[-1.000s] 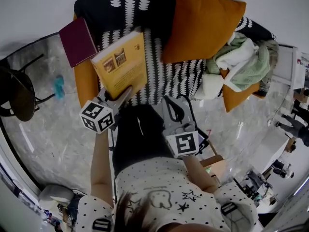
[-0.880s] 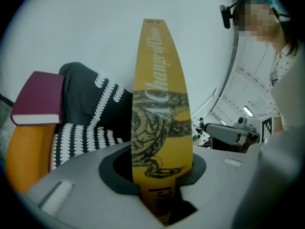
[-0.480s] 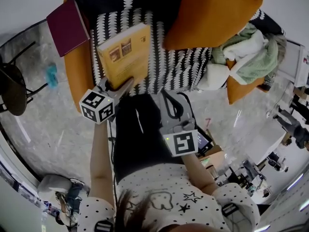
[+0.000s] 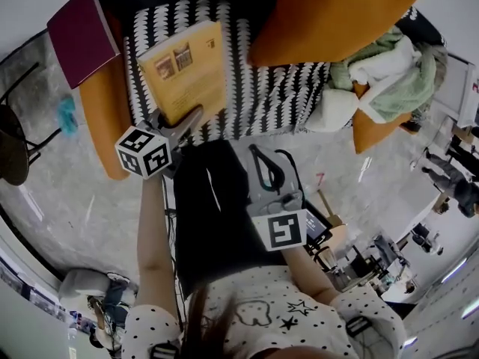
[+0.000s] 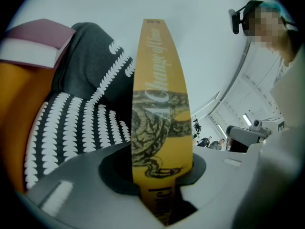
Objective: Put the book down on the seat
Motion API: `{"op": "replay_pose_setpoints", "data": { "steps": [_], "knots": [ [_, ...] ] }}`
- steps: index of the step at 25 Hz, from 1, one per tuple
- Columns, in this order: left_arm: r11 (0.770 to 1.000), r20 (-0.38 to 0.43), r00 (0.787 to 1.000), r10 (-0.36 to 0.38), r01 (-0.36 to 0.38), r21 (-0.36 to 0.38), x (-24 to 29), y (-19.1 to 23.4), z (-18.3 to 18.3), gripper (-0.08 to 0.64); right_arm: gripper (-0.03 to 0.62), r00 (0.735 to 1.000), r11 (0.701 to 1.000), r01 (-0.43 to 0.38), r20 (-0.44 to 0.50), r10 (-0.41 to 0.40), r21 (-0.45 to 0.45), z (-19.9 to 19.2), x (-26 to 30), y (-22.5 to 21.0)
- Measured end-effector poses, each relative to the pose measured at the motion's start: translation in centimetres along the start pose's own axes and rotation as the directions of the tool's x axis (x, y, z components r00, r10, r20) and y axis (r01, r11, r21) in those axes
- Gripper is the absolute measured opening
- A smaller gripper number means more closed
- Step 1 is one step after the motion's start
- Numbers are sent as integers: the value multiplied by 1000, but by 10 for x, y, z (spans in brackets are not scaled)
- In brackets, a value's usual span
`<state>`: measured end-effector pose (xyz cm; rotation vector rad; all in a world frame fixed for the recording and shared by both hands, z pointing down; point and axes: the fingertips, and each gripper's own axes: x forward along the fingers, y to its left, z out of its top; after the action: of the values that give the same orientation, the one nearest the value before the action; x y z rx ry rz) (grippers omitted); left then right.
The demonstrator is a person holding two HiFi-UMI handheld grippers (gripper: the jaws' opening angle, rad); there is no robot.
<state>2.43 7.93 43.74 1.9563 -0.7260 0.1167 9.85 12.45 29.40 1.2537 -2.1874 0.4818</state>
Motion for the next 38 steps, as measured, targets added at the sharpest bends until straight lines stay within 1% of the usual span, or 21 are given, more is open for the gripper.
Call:
{"op": "replay_pose_setpoints", "data": {
  "steps": [6,10,13,17,20,22,24,27,29,33,36,38],
  "knots": [
    [999,-48,999,-20,18,-47,23,17,-21,147,-3,1000,1000,-2,-27,2,14,-14,-1,-2],
    [997,-78,997,-21,14,-80,18,43,-34,147,-2,1000,1000,-8,-18,9,21,-14,3,19],
    [992,-92,995,-46,34,-124,19,66,-44,147,-2,1000,1000,-6,-29,6,14,-23,7,31],
    [984,-121,991,-49,27,-178,34,79,-51,147,-3,999,999,-14,-49,16,33,-31,6,24],
    [973,-120,991,-53,24,-227,48,84,-53,147,-2,998,999,-24,-55,26,34,-33,3,16],
    [966,-133,990,-52,16,-257,56,91,-59,147,-2,997,999,-30,-67,32,38,-37,5,12],
    [961,-168,985,-51,2,-278,63,98,-69,147,-2,996,998,-35,-80,39,46,-40,8,10],
    [963,-220,975,-30,-31,-266,71,108,-81,149,-3,995,998,-36,-93,41,52,-44,11,7],
    [961,-252,967,-28,-43,-274,76,111,-94,149,-2,995,998,-35,-92,40,57,-47,12,2],
    [955,-282,959,-8,-77,-287,83,118,-107,149,-2,994,997,-34,-101,40,63,-51,12,-2],
    [937,-275,961,-14,-84,-340,81,126,-108,149,-3,993,997,-35,-109,42,65,-52,12,2],
    [924,-284,959,-13,-97,-369,79,133,-110,150,-3,993,997,-36,-110,43,62,-50,14,5]
  ]
}}
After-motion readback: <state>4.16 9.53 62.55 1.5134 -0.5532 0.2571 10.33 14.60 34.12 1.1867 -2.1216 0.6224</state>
